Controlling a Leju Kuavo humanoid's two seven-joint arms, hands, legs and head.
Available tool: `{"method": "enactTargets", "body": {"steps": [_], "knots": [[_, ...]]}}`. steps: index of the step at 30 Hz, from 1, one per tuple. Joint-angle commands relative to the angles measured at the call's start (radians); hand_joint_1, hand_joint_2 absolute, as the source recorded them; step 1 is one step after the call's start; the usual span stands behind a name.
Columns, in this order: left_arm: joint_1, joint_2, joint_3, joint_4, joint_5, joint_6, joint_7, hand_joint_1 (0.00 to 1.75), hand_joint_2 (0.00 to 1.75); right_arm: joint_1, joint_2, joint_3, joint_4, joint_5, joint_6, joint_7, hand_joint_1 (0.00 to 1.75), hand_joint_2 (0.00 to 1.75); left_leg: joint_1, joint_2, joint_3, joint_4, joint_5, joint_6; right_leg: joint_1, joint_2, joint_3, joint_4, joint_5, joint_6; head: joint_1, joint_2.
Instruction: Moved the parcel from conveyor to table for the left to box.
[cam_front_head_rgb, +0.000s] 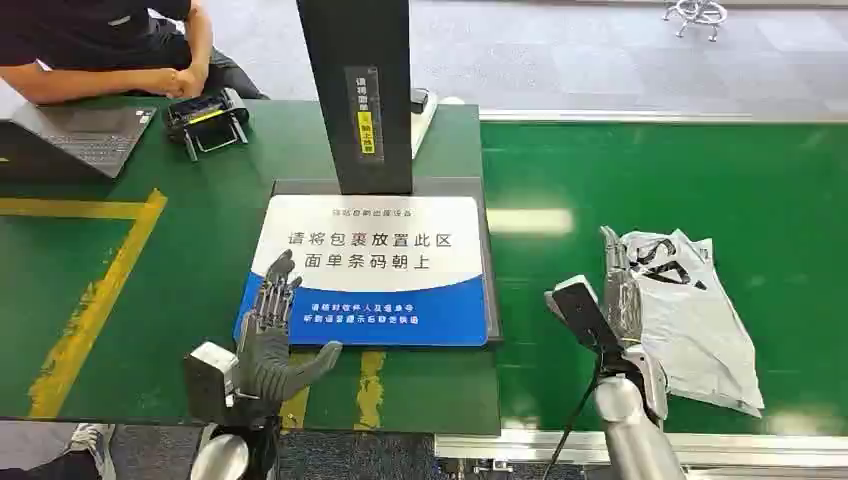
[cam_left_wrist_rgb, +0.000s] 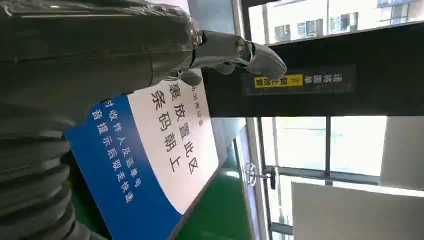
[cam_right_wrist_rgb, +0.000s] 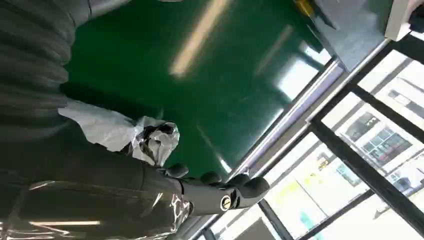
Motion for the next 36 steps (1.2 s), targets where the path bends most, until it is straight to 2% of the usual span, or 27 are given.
{"method": "enactTargets", "body": {"steps": [1, 6, 7, 10, 15, 21, 23, 24, 36], "knots": [[-0.004, -0.004, 0.032, -0.015, -0.002, -0.009, 0.019, 0.0, 1.75, -0.048, -0.065, -0.087, 0.059, 0.066, -0.022, 0.089, 0.0, 1.75, 0.0, 0.0, 0.002, -0.001, 0.0, 0.0, 0.001, -0.001, 0.002, -0.001, 0.0, -0.003, 0.0, 0.0], [-0.013, -0.015, 0.039, -0.021, -0.009, -0.023, 0.037, 0.0, 1.75, -0.064, -0.115, -0.184, 0.116, 0.143, -0.018, 0.174, 0.0, 1.75, 0.0, -0.002, 0.0, 0.0, 0.0, 0.001, 0.0, -0.003, 0.001, 0.0, 0.0, -0.002, 0.0, 0.0], [-0.013, -0.018, 0.043, -0.023, -0.012, -0.027, 0.041, 0.0, 1.75, -0.069, -0.12, -0.214, 0.136, 0.176, -0.012, 0.194, 0.0, 1.75, 0.0, -0.002, 0.003, -0.002, 0.001, 0.002, 0.001, -0.003, 0.004, -0.003, 0.001, -0.005, 0.0, 0.0], [-0.009, -0.02, 0.045, -0.026, -0.014, -0.029, 0.042, 0.0, 1.75, -0.079, -0.126, -0.243, 0.169, 0.206, -0.002, 0.205, 0.0, 1.75, 0.0, -0.001, 0.001, 0.0, 0.0, 0.001, 0.0, -0.001, 0.002, -0.001, 0.0, -0.002, 0.0, 0.0], [-0.007, -0.018, 0.046, -0.03, -0.015, -0.031, 0.043, 0.0, 1.75, -0.1, -0.145, -0.265, 0.225, 0.241, 0.002, 0.225, 0.0, 1.75, -0.001, 0.0, 0.001, -0.001, 0.0, 0.0, 0.0, 0.0, 0.001, -0.001, 0.001, -0.002, 0.0, 0.0], [-0.01, -0.02, 0.048, -0.027, -0.018, -0.033, 0.046, 0.0, 1.75, -0.147, -0.177, -0.279, 0.339, 0.319, 0.067, 0.316, 0.0, 1.75, -0.001, 0.002, 0.003, -0.002, 0.001, 0.001, 0.0, 0.001, 0.002, -0.003, 0.002, -0.004, 0.0, 0.0], [-0.012, -0.02, 0.048, -0.025, -0.018, -0.034, 0.047, 0.0, 1.75, -0.149, -0.183, -0.274, 0.357, 0.328, 0.086, 0.319, 0.0, 1.75, 0.0, 0.0, 0.001, -0.001, 0.0, 0.001, 0.0, 0.0, 0.001, -0.001, 0.001, -0.002, 0.0, 0.0], [-0.014, -0.02, 0.049, -0.023, -0.018, -0.034, 0.048, 0.0, 1.75, -0.156, -0.191, -0.258, 0.385, 0.348, 0.133, 0.321, 0.0, 1.75, -0.001, 0.001, 0.003, -0.002, 0.001, 0.001, 0.0, 0.0, 0.003, -0.002, 0.001, -0.003, 0.0, 0.0], [-0.015, -0.02, 0.049, -0.023, -0.018, -0.034, 0.048, 0.0, 1.75, -0.155, -0.186, -0.258, 0.386, 0.347, 0.131, 0.321, 0.0, 1.75, 0.0, 0.001, 0.003, -0.002, 0.001, 0.0, 0.0, 0.0, 0.002, -0.002, 0.001, -0.004, 0.0, 0.0]]}}
